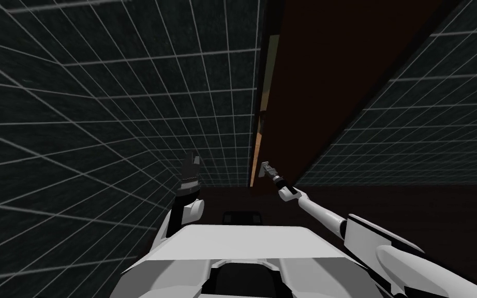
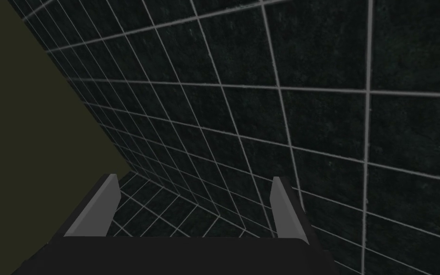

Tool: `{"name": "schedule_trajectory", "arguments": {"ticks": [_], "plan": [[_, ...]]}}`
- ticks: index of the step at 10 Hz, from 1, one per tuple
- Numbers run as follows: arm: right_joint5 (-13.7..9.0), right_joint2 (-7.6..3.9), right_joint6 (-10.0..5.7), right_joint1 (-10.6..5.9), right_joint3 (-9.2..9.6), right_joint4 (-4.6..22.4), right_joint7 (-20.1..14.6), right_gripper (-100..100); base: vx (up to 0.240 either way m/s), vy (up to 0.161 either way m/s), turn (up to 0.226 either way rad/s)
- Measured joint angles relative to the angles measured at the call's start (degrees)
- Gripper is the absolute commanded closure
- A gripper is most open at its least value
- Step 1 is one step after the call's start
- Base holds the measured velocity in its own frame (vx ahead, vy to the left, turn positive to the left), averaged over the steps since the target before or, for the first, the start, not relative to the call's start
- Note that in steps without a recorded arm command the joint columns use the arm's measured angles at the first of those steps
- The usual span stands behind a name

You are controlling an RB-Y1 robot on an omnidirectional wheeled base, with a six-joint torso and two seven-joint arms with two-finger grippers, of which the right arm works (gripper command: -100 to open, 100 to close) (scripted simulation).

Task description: Pull the door open

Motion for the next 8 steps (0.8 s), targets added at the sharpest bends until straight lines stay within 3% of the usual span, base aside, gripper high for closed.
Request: {"name": "schedule_trajectory", "arguments": {"ticks": [6, 7, 8], "plan": [[1.29, -4.81, -4.59, 0.54, 6.21, -2.37, -4.7, 100, -0.207, -0.169, 0.118], [1.48, -5.59, -5.16, 0.61, 7.16, -2.79, -5.43, 100, -0.092, -0.063, 0.027], [1.55, -5.6, -5.22, 0.76, 7.44, -2.85, -5.58, 100, -0.117, -0.074, 0.107]]}}
